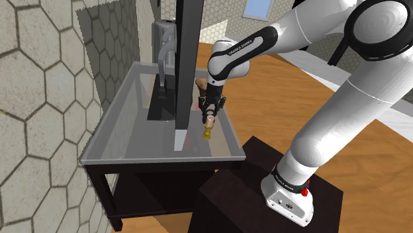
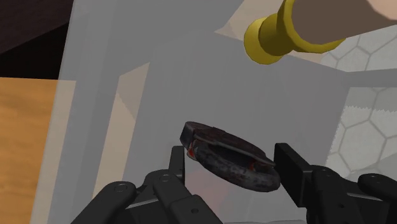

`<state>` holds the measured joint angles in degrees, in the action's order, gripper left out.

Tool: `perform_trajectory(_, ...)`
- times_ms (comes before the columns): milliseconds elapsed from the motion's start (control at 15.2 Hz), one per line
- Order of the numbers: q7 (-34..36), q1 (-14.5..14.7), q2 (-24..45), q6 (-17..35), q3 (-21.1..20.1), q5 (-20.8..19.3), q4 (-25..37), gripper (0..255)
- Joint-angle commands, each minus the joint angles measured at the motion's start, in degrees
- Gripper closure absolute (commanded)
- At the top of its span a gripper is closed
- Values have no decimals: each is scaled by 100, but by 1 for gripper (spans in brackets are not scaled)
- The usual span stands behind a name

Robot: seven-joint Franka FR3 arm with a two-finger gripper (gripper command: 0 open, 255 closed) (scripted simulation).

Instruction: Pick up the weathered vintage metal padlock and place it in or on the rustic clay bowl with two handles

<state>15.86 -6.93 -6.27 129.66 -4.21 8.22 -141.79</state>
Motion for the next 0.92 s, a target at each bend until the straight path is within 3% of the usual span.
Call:
perform_trajectory(0,1,1,3,0,-1,0,-3,255)
perform_trajectory(858,87,-17,-536,-913,21,-52,374,255)
